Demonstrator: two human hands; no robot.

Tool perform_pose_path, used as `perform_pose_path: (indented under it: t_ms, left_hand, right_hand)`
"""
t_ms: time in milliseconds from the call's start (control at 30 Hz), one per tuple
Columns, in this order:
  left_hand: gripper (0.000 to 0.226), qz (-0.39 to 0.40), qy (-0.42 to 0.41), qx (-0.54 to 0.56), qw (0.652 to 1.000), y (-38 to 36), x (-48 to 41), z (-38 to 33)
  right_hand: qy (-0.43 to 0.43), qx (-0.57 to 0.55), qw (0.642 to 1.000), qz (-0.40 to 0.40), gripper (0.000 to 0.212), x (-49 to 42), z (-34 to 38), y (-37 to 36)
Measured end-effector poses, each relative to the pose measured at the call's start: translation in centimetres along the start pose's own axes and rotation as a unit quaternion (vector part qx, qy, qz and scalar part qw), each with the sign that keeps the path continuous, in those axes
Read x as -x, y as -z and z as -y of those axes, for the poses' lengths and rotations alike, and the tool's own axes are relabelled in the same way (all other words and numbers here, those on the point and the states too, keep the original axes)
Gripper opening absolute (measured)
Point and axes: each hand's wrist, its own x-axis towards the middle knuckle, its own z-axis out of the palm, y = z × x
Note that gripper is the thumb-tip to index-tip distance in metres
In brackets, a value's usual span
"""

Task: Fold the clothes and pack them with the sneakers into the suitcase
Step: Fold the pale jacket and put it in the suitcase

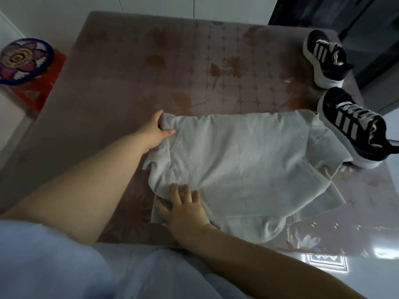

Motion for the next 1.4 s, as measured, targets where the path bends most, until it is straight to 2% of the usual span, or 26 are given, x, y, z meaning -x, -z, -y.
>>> perform_pose_path:
  t_ms: [100,200,300,400,467,567,633,700,767,900,933,1000,1067,1133,1233,1267,1333,1400]
  left_hand:
    - [0.076,-0.006,0.003,-0.002,1.0,0.3,-0.4,0.0]
    - [0.066,-0.018,0.003,-0.015,1.0,0.6,0.0,-0.7]
    - [0.065,-0.021,-0.021,-0.038,0.999,1.1,0.9,-2.2]
    - [0.071,-0.011,-0.044,-0.046,0.998,2.4,2.2,-4.9]
    - [0.068,-0.005,-0.043,-0.043,0.998,3.6,3.4,-7.6]
    - [0.043,0.046,-0.057,-0.02,0.997,4.6,5.3,-12.8]
    - [0.016,0.081,-0.087,-0.021,0.993,3.5,6.2,-16.4]
    - [0.006,0.091,-0.113,-0.017,0.989,0.8,6.1,-20.1]
    - [0.011,0.098,-0.136,-0.033,0.985,-3.5,5.5,-23.5]
    - [0.01,0.078,-0.222,-0.113,0.965,-13.2,4.4,-27.7]
    - [0.018,0.08,-0.259,-0.148,0.951,-15.0,4.3,-28.1]
    - [0.037,0.095,-0.331,-0.243,0.907,-17.3,4.5,-27.7]
    - [0.046,0.073,-0.357,-0.359,0.859,-18.5,4.3,-26.3]
    - [0.049,0.043,-0.312,-0.441,0.841,-19.2,3.6,-24.3]
    - [0.046,-0.019,-0.245,-0.469,0.848,-19.8,2.2,-21.8]
    - [0.043,-0.049,-0.239,-0.474,0.846,-20.0,1.8,-21.2]
    - [0.04,-0.091,-0.235,-0.486,0.837,-20.5,1.1,-20.2]
    - [0.038,-0.113,-0.234,-0.497,0.828,-21.4,0.5,-19.5]
  right_hand:
    - [0.002,0.013,1.0,-0.019,0.056,0.2,0.3,0.6]
    - [0.01,-0.012,0.999,-0.037,0.069,0.6,-0.1,1.3]
    - [0.024,-0.123,0.988,-0.086,0.075,1.4,-1.4,2.5]
    - [0.002,-0.282,0.942,-0.182,0.081,3.5,-3.3,2.7]
    - [-0.016,-0.422,0.865,-0.271,0.079,6.0,-4.4,2.9]
    - [-0.008,-0.621,0.682,-0.388,0.06,10.3,-6.3,3.5]
    - [-0.035,-0.698,0.569,-0.433,0.052,12.6,-7.9,3.6]
    - [-0.103,-0.739,0.474,-0.468,0.04,14.4,-10.1,2.6]
    - [-0.172,-0.764,0.407,-0.47,0.036,15.8,-12.6,1.3]
    - [-0.262,-0.777,0.339,-0.462,0.029,17.2,-17.6,-2.1]
    - [-0.286,-0.774,0.337,-0.452,0.028,17.3,-18.8,-3.1]
    - [-0.328,-0.769,0.358,-0.415,0.025,17.7,-21.0,-5.2]
    - [-0.349,-0.766,0.403,-0.36,0.022,18.5,-22.8,-6.7]
    - [-0.364,-0.733,0.484,-0.31,0.029,19.6,-24.0,-7.2]
    - [-0.361,-0.654,0.592,-0.303,0.063,21.2,-24.2,-6.2]
    - [-0.35,-0.588,0.645,-0.34,0.07,21.6,-24.0,-5.4]
    - [-0.293,-0.381,0.776,-0.408,0.076,21.1,-23.8,-3.8]
    - [-0.239,-0.237,0.843,-0.419,0.071,19.2,-23.7,-2.7]
